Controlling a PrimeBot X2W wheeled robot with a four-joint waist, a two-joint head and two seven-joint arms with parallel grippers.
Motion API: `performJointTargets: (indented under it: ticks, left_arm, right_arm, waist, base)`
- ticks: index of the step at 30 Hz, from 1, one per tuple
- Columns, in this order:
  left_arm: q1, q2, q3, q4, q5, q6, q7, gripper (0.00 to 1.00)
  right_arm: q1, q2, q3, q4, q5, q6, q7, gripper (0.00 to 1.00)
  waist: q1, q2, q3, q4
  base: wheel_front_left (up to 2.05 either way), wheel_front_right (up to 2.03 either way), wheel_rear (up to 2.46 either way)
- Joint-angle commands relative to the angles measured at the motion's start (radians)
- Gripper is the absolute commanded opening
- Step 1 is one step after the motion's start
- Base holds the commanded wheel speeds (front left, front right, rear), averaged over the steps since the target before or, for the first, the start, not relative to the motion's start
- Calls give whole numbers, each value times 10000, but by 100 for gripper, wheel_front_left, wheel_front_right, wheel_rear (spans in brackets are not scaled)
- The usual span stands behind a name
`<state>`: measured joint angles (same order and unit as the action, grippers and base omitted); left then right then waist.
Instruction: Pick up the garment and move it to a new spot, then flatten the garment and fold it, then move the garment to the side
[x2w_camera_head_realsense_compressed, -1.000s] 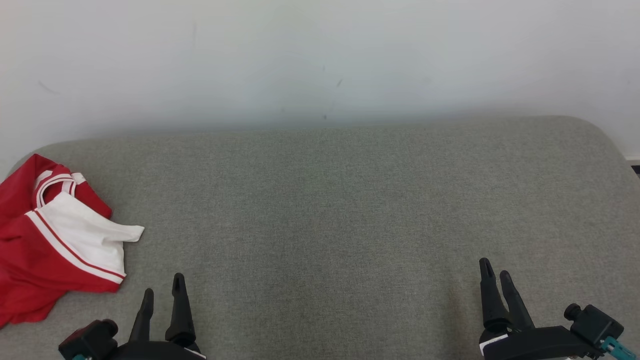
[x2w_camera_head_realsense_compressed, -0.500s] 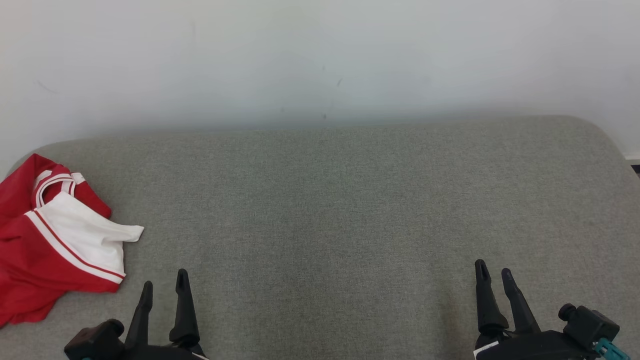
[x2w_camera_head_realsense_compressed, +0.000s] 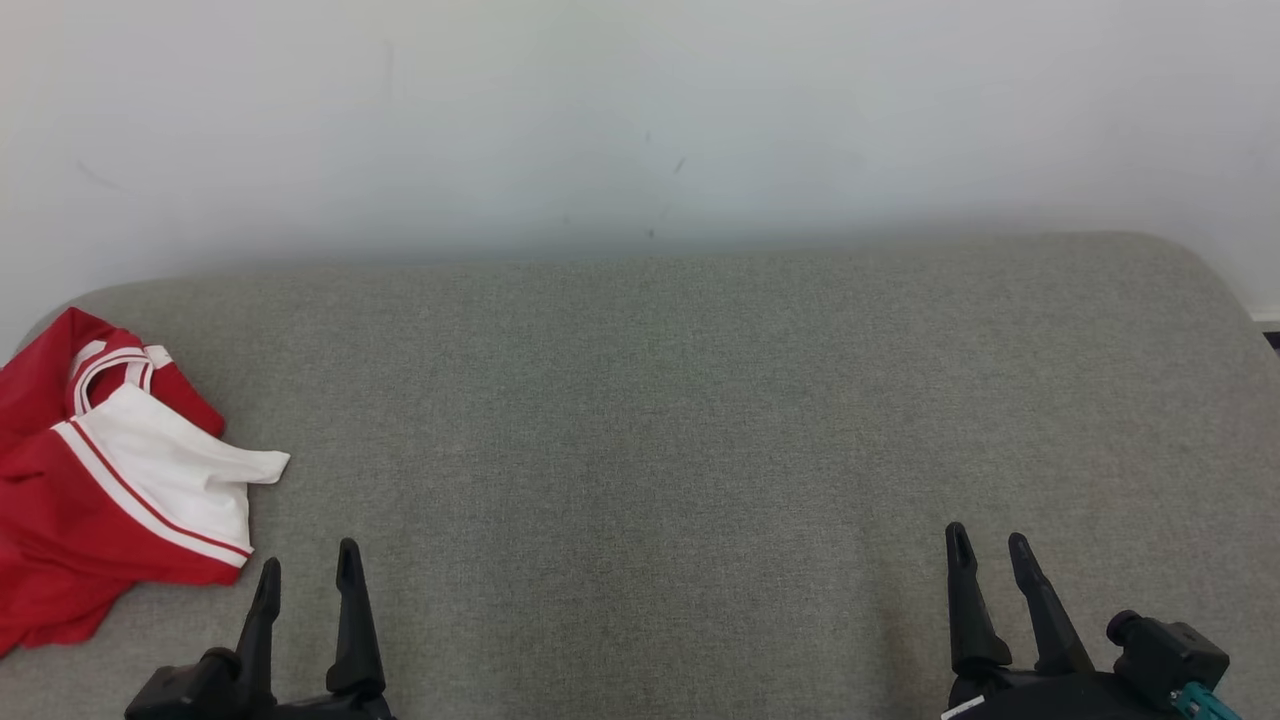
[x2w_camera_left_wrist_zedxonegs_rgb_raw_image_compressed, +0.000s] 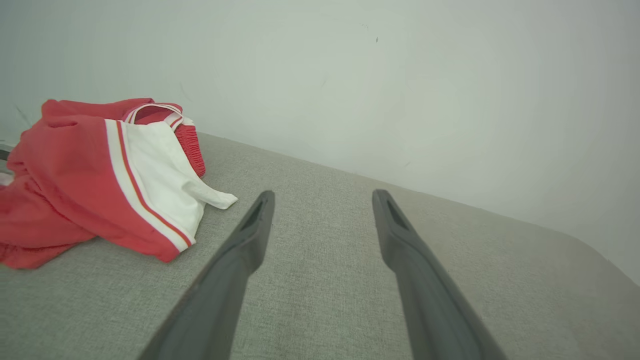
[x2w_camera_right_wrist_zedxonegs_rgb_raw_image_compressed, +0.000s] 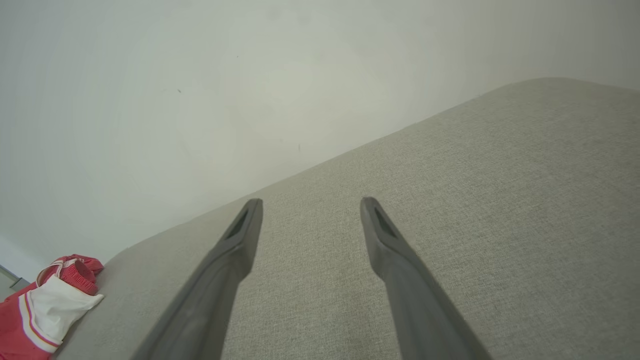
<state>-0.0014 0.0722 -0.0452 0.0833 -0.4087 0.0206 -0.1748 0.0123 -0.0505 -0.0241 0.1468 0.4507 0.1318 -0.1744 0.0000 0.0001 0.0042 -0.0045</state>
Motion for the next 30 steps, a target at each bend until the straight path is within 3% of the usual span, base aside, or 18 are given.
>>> performJointTargets:
  ticks: [1, 16, 30]
  left_arm:
    - [17, 15, 24, -41, 359, -6, -86, 100]
    - [258, 86, 239, 267, 1879, 42, -417, 100]
    - [372, 173, 290, 797, 2988, 404, -670, 100]
  right_arm:
    - [61, 3, -7, -86, -312, -14, -92, 100]
    - [230, 3, -100, -7, -1889, -16, -416, 100]
    - [324, 5, -82, -21, -2986, -18, -680, 100]
  waist:
    - [0, -1, -13, 1]
    - [0, -1, -115, -11]
    - [0, -1, -153, 0]
  base:
    - [0, 0, 0]
    - [0, 0, 0]
    - [0, 0, 0]
